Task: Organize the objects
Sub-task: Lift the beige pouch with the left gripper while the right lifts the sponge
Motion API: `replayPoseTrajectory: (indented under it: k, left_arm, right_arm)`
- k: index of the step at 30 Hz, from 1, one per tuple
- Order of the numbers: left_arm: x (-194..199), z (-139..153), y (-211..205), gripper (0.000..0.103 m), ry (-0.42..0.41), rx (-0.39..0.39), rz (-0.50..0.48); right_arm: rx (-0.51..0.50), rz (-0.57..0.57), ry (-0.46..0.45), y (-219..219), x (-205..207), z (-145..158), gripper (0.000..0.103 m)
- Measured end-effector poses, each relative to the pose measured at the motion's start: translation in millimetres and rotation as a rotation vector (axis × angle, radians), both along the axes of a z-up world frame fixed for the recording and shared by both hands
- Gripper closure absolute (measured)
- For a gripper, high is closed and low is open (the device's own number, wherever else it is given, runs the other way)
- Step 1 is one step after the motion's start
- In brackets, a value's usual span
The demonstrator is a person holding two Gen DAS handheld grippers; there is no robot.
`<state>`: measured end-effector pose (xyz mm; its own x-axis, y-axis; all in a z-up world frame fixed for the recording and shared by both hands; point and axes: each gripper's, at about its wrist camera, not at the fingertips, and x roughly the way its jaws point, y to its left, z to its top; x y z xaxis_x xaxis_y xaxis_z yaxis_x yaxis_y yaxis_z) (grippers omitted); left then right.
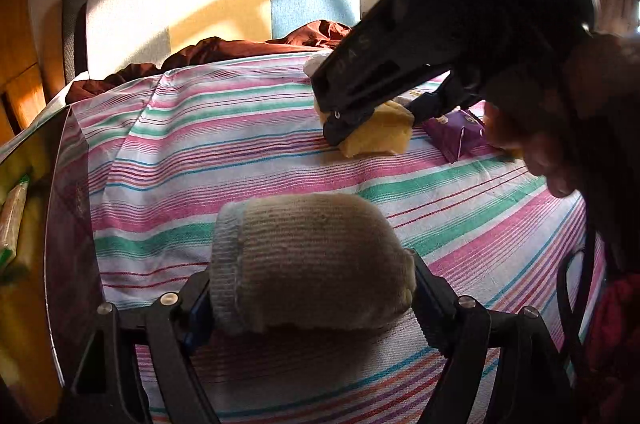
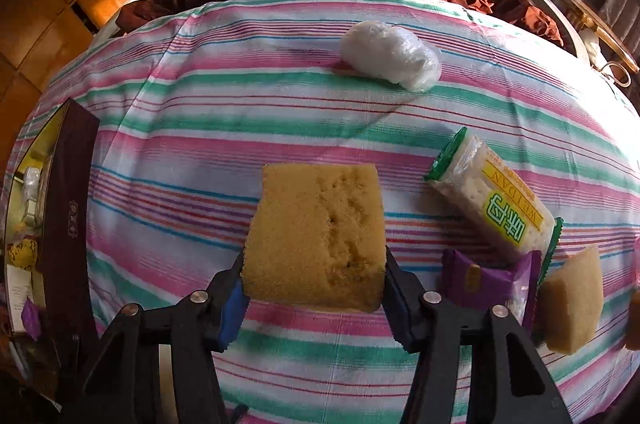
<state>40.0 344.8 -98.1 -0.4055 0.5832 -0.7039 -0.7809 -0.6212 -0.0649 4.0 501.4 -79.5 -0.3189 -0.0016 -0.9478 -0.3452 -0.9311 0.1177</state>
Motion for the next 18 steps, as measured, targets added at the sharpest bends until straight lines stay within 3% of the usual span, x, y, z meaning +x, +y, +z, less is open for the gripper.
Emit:
replayPoseTrajectory:
  k: [3, 7, 11, 18]
  left_arm:
    - [0, 0, 0, 0.021, 0.000, 0.001, 0.000]
    - [0, 0, 0, 0.021, 0.001, -0.001, 0.000]
    - [0, 0, -1, 0.021, 0.003, -0.003, 0.000]
    - [3, 0, 1, 0.021, 0.022, -0.020, 0.003]
  right_arm:
    - [0.010, 0.047, -0.061, -14, 29, -3, 0.045]
    - [-0.038, -0.037, -0.057, -2, 60, -6, 0.045]
    - [-0.081, -0.110, -0.022, 13, 65, -10, 0.045]
    - [-0.046, -0.105, -0.013, 10, 64, -7, 0.045]
